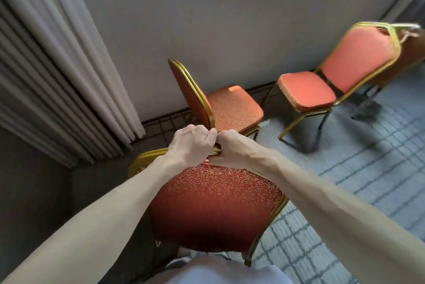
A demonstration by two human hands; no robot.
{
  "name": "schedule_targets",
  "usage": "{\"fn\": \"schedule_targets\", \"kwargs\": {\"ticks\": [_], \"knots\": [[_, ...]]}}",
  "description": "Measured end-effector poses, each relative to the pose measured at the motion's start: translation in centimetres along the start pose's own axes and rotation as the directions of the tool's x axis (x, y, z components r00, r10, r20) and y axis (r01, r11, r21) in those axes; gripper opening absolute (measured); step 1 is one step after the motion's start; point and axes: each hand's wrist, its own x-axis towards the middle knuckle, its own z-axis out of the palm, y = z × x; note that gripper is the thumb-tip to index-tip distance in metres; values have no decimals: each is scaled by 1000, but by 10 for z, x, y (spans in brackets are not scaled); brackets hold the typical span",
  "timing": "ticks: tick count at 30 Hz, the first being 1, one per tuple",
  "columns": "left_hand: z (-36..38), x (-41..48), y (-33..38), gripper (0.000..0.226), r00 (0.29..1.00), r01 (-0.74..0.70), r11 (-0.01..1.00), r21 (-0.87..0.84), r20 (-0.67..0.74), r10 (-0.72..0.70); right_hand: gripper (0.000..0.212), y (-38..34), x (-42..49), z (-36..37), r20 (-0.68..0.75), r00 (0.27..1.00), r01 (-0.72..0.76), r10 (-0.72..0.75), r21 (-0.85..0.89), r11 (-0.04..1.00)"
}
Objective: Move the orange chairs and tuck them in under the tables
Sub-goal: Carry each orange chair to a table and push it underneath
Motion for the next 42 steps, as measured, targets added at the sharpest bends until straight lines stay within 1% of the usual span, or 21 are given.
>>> {"fn": "schedule_targets", "kwargs": {"ticks": [2,4,7,9,12,16,19,21,23,25,26,27,29,31,32,33,36,39,42], "knots": [[14,12,20,56,994,-101,995,-23,49,102,26,19,-19,-2,-33,993,-112,113,23,993],[26,21,44,52,964,-235,972,-32,123,237,24,34,-41,-2,-90,969,-226,230,53,973],[45,30,81,45,860,-465,885,9,241,449,28,51,-79,-1,-188,902,-376,389,100,921],[56,33,96,45,808,-544,839,10,278,520,31,54,-98,2,-212,859,-449,467,129,884],[75,30,122,49,706,-662,749,-26,315,635,36,54,-131,9,-270,747,-564,607,224,795],[96,21,156,52,608,-733,671,-107,340,718,41,54,-170,15,-320,614,-668,721,276,691],[109,16,169,54,588,-743,654,-142,329,739,39,53,-184,15,-317,564,-710,763,285,643],[118,10,173,54,566,-757,636,-148,338,752,42,55,-191,21,-296,531,-741,794,291,605],[128,1,179,55,552,-763,626,-162,340,761,42,60,-201,25,-256,489,-783,834,293,549],[136,-6,189,55,530,-780,596,-191,307,791,38,67,-215,25,-265,431,-825,862,270,496],[139,-8,195,52,499,-796,565,-219,291,816,35,70,-221,24,-279,398,-843,874,264,468],[140,-11,203,47,450,-816,522,-249,293,844,33,73,-228,23,-308,356,-854,882,276,441],[141,-13,221,41,364,-838,466,-284,344,865,32,80,-239,24,-352,281,-868,893,304,393],[145,-15,235,40,323,-842,453,-294,398,859,31,87,-250,29,-355,230,-872,906,338,354],[151,-17,238,40,322,-846,448,-288,393,861,28,90,-255,32,-345,216,-865,913,367,343],[156,-19,241,42,339,-852,452,-265,379,861,25,93,-260,33,-334,214,-851,918,397,343],[169,-18,238,56,421,-855,490,-172,321,848,17,99,-261,38,-336,240,-816,911,439,376],[176,-9,239,59,432,-851,497,-172,309,847,18,110,-258,36,-373,258,-794,891,444,416],[182,0,256,59,448,-837,517,-178,320,835,21,126,-262,25,-372,253,-783,893,463,415]]}}
